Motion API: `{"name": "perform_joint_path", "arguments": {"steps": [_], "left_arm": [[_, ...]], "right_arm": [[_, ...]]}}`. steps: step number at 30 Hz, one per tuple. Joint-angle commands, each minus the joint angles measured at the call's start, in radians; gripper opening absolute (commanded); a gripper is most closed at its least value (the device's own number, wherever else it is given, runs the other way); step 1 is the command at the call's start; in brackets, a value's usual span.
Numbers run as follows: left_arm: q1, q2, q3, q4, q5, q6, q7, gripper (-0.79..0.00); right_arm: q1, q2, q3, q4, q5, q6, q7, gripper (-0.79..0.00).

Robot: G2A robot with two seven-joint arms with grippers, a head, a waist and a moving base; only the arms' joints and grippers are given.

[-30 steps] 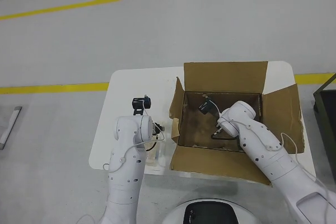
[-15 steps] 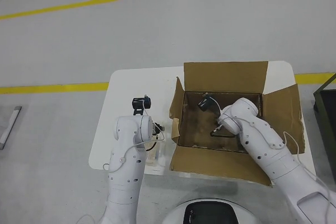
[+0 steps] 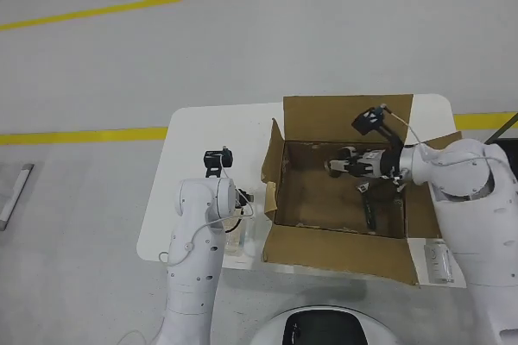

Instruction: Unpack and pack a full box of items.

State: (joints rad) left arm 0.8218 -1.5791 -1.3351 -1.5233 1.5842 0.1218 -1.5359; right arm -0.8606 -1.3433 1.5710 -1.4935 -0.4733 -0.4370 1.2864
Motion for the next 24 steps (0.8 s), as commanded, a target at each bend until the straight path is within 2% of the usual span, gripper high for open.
{"name": "perform_joint_path", "arguments": {"steps": [1,4,17,20,24], "left_arm": [[0.000,0.000,0.000,0.000,0.000,0.000,0.000,0.000],[0.000,0.000,0.000,0.000,0.000,0.000,0.000,0.000],[0.000,0.000,0.000,0.000,0.000,0.000,0.000,0.000],[0.000,0.000,0.000,0.000,0.000,0.000,0.000,0.000],[0.000,0.000,0.000,0.000,0.000,0.000,0.000,0.000]], "right_arm": [[0.000,0.007,0.019,0.013,0.104,-0.016,0.030,-0.785],[0.005,0.016,0.019,0.037,0.164,-0.029,0.051,-0.785],[0.008,0.019,0.016,0.044,0.167,-0.035,0.051,-0.785],[-0.013,0.023,0.026,-0.008,0.175,-0.057,-0.030,-0.785],[-0.040,0.036,0.094,-0.069,0.293,-0.084,-0.091,-0.785]]}}
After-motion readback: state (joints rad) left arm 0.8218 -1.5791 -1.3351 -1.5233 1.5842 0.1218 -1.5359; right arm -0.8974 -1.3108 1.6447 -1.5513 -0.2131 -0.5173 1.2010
